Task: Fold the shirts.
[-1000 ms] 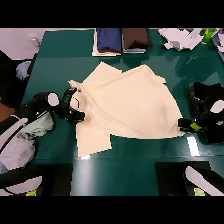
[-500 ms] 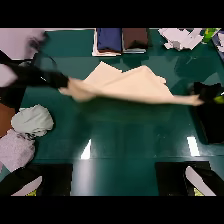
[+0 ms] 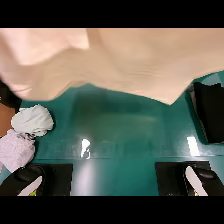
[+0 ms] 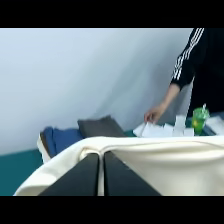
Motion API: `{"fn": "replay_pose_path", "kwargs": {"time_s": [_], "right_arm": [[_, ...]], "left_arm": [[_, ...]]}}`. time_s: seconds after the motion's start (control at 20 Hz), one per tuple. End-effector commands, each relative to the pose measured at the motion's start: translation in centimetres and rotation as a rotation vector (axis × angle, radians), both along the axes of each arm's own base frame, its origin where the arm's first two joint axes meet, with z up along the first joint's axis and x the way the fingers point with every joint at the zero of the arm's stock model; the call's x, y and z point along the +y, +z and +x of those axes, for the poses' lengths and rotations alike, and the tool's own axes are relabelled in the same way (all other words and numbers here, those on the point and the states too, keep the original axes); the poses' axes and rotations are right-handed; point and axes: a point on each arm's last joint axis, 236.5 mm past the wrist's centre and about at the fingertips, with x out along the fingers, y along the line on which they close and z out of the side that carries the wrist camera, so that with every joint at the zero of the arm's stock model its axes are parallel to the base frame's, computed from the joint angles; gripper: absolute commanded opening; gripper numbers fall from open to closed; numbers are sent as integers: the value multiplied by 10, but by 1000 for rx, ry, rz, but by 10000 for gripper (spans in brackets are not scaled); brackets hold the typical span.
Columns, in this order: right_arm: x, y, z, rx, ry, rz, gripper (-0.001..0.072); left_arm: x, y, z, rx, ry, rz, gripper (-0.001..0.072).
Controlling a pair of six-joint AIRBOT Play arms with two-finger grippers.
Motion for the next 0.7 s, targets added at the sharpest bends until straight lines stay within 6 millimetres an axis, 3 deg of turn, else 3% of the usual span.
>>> {"fn": "replay_pose_path", "kwargs": {"time_s": [0.0,0.05,0.15,0.3,0.4,0.45,0.65], "right_arm": [[1,38,-20,-60,-17,-28,15],[0,38,-16,-36,-15,-24,15],[-3,32,-1,24,-11,-14,14],[-11,-3,38,167,2,23,14],[-21,-54,73,312,5,62,14],[-26,-90,91,410,6,89,14],[-32,-257,134,823,23,197,14]], "left_arm": [[20,45,-40,-148,28,-42,28],[20,38,-34,-123,38,-28,29],[18,6,-5,-6,72,29,28],[7,-84,69,288,118,162,29],[-9,-162,117,510,114,251,30],[-16,-204,141,615,111,293,30],[-38,-365,208,942,97,428,31]]}}
